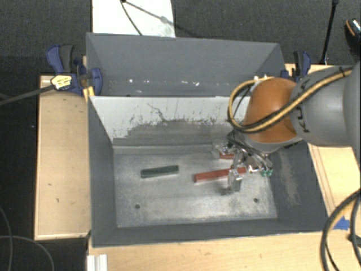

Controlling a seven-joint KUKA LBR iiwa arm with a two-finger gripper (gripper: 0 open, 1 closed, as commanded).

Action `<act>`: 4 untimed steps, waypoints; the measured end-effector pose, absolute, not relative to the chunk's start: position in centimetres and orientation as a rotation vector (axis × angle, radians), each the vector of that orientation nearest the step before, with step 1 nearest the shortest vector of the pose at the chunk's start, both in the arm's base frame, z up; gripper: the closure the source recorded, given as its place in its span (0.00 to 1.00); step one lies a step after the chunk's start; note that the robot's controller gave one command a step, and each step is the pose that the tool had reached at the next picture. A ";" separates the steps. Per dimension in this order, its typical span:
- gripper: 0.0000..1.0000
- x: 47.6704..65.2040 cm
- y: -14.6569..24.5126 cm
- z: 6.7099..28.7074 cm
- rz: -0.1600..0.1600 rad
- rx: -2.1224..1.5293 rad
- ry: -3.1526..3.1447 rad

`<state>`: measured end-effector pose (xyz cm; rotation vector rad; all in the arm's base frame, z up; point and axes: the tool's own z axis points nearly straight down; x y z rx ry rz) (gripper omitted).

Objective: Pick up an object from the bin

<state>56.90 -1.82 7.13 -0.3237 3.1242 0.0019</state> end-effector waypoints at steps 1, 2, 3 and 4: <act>1.00 57.1 -1.9 7.3 -0.001 -0.327 3.117; 0.00 56.9 -1.9 7.2 0.000 -0.324 3.122; 1.00 56.9 -1.9 7.2 0.000 -0.332 3.121; 1.00 57.0 1.0 23.2 -0.002 -0.896 3.001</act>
Offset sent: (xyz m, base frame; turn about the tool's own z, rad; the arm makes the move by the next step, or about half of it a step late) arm 0.0000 0.0000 0.0000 0.0000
